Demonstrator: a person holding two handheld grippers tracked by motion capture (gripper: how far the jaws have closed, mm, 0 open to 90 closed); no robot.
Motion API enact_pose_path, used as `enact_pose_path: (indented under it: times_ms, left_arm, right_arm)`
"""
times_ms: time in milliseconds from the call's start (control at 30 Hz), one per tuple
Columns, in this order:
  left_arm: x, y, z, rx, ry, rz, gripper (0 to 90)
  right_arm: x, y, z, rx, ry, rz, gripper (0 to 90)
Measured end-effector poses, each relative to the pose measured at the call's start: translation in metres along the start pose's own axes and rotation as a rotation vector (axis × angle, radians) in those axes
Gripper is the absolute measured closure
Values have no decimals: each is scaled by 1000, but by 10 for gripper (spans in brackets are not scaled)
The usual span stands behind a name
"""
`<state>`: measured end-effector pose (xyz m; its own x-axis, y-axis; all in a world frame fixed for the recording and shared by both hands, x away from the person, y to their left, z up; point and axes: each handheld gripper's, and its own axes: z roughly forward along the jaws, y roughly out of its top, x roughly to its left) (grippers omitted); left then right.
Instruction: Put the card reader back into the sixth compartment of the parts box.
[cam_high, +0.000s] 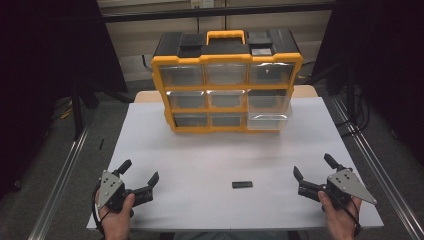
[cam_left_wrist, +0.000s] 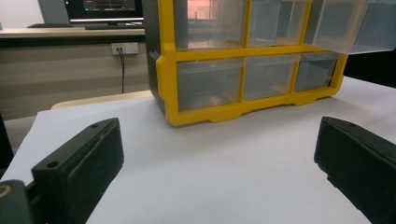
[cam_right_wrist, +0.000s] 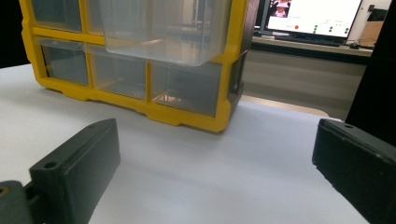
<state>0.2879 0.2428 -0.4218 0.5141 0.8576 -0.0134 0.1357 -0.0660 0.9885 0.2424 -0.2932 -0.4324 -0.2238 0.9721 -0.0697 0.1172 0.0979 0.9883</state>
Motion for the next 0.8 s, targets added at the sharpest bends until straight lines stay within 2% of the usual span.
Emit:
enact_pose_path:
  times_ms: [167,367,467,500,667,800]
  left_arm:
    - [0,-1,1,5,-2,-9,15]
    - [0,-1,1,11,2,-2,15]
    - [0,0,2,11,3,5,15]
    - [-1,-1,2,10,4,3,15]
    - [-1,-1,2,15,10,7,15]
    - [-2,-1,3,18,1,16,15]
  right_arm:
    - [1,0,1,0,5,-5,7]
    - [2,-1,2,5,46,-20,18]
    - [4,-1,2,9,67,-23,18]
    - [4,-1,3,13,99,-14,39]
    - [7,-2,5,18,127,-15,43]
    - [9,-2,8,25,167,-7,38]
